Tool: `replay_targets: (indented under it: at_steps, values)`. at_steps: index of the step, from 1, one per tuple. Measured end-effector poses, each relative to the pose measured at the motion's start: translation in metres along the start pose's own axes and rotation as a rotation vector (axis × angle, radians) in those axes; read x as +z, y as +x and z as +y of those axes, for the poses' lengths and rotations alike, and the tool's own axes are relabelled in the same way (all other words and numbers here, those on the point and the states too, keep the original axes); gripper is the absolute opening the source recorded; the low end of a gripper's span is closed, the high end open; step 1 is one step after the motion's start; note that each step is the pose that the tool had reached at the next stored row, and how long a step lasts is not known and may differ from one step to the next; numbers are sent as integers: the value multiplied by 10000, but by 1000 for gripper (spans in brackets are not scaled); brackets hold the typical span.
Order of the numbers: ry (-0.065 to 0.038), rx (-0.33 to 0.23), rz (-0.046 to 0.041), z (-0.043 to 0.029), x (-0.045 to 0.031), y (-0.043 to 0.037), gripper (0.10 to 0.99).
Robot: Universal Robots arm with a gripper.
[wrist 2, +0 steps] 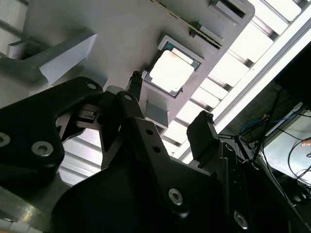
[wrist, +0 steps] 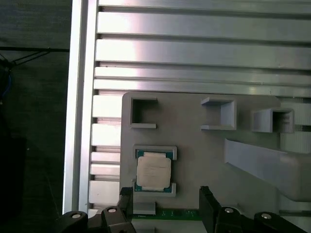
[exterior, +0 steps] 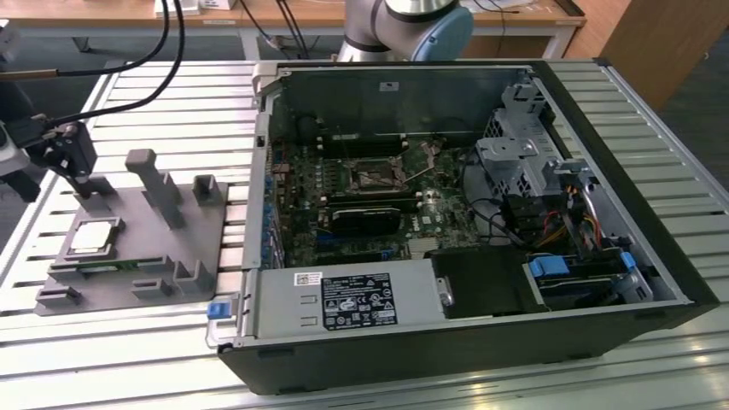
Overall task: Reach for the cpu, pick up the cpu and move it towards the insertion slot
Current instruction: 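Pick up the cpu and move it towards the insertion slot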
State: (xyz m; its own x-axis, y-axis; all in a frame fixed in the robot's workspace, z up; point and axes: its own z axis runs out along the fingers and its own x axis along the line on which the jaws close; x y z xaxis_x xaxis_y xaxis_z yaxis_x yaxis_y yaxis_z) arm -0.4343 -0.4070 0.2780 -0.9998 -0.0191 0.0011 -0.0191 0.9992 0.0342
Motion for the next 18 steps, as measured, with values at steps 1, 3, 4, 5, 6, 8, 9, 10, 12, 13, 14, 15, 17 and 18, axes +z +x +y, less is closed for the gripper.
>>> replay_targets:
  at_steps: [1, 3, 4, 5, 6, 8, 9, 10, 12, 13, 14, 15, 17, 18]
  values:
    - [-1, 0, -1, 0, 14, 2, 647]
    - [0, -1, 0, -2, 41, 4, 647]
    - [-1, -1, -1, -2, 53, 4, 647]
    - [-1, 0, -1, -3, 65, 4, 647]
    - [-1, 0, -1, -3, 77, 5, 647]
    - [0, 0, 0, -4, 103, 5, 647]
    - [0, 0, 1, -5, 118, 4, 647]
    - [0, 0, 3, -5, 132, 5, 647]
    - [1, 1, 8, -6, 156, 5, 647]
    - [2, 1, 8, -6, 167, 5, 647]
    - [3, 1, 8, -7, 177, 5, 647]
    - [5, 1, 8, -7, 186, 4, 647]
    - [7, 0, 9, -8, 199, 5, 647]
    - [7, 1, 8, -9, 205, 5, 647]
